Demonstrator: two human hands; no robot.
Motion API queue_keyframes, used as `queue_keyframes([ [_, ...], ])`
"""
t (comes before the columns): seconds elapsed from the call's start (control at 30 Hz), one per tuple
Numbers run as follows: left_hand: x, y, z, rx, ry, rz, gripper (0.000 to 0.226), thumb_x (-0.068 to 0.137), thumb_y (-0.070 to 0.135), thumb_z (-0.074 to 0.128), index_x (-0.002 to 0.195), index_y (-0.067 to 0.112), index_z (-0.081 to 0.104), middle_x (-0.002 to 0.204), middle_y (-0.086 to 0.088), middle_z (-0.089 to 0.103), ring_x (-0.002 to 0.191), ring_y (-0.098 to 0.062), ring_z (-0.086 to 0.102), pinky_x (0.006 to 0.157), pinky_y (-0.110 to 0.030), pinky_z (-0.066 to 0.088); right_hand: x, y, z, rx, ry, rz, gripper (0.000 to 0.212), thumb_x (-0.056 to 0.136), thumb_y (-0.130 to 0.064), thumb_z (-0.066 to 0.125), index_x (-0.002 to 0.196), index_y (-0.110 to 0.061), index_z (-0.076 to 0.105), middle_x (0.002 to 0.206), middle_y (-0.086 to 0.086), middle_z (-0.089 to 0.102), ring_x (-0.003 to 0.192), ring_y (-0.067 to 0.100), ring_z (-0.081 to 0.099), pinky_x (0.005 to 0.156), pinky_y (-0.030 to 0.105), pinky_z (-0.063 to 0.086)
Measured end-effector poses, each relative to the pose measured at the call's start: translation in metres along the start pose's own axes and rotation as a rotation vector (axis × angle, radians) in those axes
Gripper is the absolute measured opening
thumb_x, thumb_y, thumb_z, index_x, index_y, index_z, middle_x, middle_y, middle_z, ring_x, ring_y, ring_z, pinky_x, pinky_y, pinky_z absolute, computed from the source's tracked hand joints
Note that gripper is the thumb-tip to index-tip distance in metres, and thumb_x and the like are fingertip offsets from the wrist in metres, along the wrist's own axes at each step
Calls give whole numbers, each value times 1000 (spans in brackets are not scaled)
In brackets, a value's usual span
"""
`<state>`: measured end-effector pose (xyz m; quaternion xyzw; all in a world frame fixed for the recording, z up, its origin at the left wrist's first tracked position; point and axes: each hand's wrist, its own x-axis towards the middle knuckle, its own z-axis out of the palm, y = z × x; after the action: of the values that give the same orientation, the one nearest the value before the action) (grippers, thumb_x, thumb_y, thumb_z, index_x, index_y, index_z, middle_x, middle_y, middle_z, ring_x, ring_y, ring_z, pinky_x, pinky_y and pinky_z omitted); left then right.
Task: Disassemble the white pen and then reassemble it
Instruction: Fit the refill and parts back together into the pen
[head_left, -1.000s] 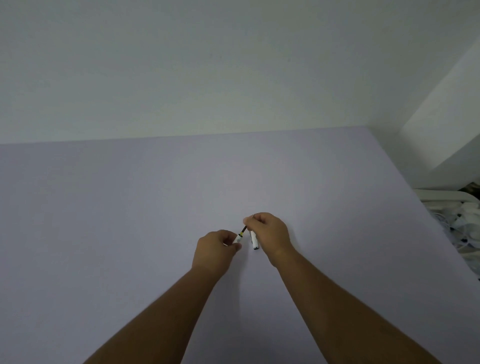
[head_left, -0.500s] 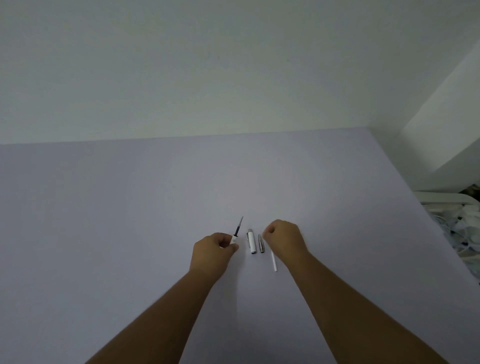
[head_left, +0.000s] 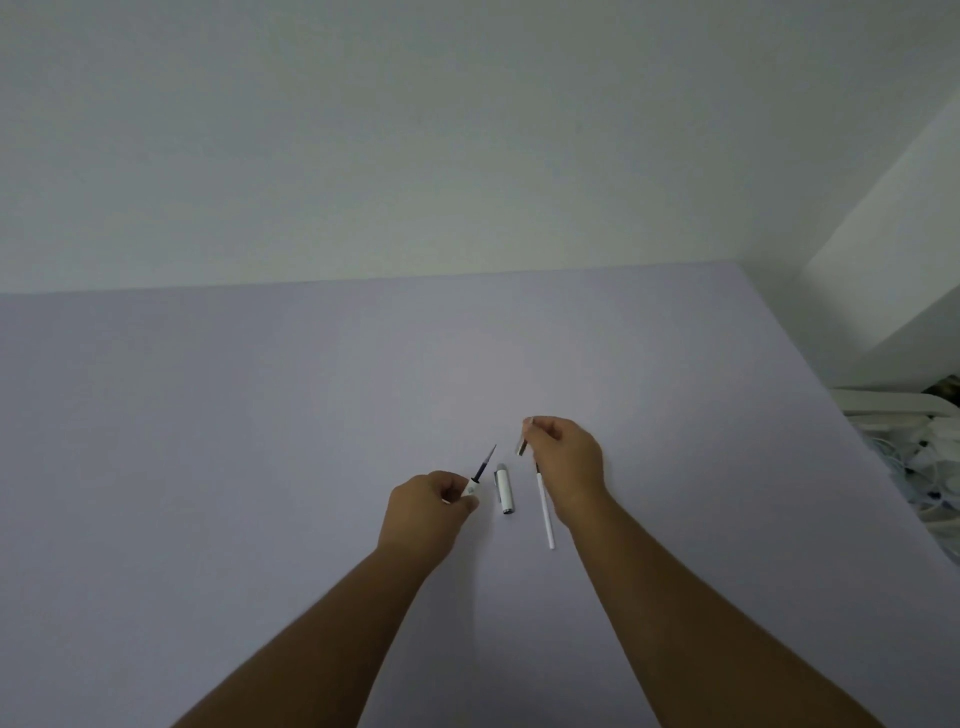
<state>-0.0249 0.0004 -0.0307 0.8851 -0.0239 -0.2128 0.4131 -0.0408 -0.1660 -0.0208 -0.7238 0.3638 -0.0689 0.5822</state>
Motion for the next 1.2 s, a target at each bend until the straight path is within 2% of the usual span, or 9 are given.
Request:
queue_keyframes([
  [0.07,0,2,0,21,2,19,11,80,28,68,89,23,71,74,11,62,64,-4,56,54,-14,40,0,-8,-3,172,-15,47,11,84,-28,64,73,-27,66,68,-4,61,61,11,54,63,27,48],
  [0.13,-1,4,1,41,0,31,12,81,29,67,90,23,72,75,11,63,67,-6,57,54,-13,39,-1,-11,-5,213,-42,54,10,83,-28,66,73,-27,68,68,-2,60,59,9,51,60,26,47],
  [0.3,-3,8,2,72,4,57,15,81,28,67,93,22,72,79,9,64,71,-9,58,56,-11,39,-5,-11,-8,220,-104,41,8,81,-27,68,74,-24,71,68,0,61,55,8,49,55,24,45],
  [0.6,-7,15,3,92,16,90,13,82,29,67,92,22,71,78,10,63,70,-8,57,55,-12,37,-13,-5,-8,160,-208,12,4,78,-27,71,77,-24,72,71,-6,66,61,10,52,64,26,46],
  [0.73,-7,20,3,89,17,103,11,83,29,65,90,23,71,73,14,60,65,-3,55,55,-12,36,-18,-4,-7,89,-288,-57,7,82,-24,67,80,-30,72,75,-12,68,59,-1,58,61,17,44],
  [0.83,-8,23,3,87,19,104,14,84,29,64,92,21,71,71,13,60,62,-2,53,54,-14,36,-21,-6,-10,85,-339,-74,11,83,-24,65,83,-32,72,78,-14,69,58,-6,58,62,16,43],
  [0.93,-10,25,0,96,13,113,15,85,30,63,94,21,71,72,13,61,63,-3,54,54,-15,37,-23,-7,-12,40,-362,-82,6,82,-30,67,78,-29,72,78,-9,69,59,-1,56,63,19,43],
  [1.03,-14,29,-4,149,7,150,17,86,29,60,96,19,70,83,4,67,69,-10,57,56,-15,39,-25,-11,-12,-25,-326,-66,21,77,-40,71,65,-24,62,72,-5,63,58,8,50,63,26,42],
  [1.2,-23,41,-13,162,25,200,18,87,28,59,97,17,70,85,1,67,71,-12,57,56,-15,39,-34,-22,-19,52,-436,-69,8,83,-33,65,78,-30,70,80,-10,65,63,5,51,62,23,41],
])
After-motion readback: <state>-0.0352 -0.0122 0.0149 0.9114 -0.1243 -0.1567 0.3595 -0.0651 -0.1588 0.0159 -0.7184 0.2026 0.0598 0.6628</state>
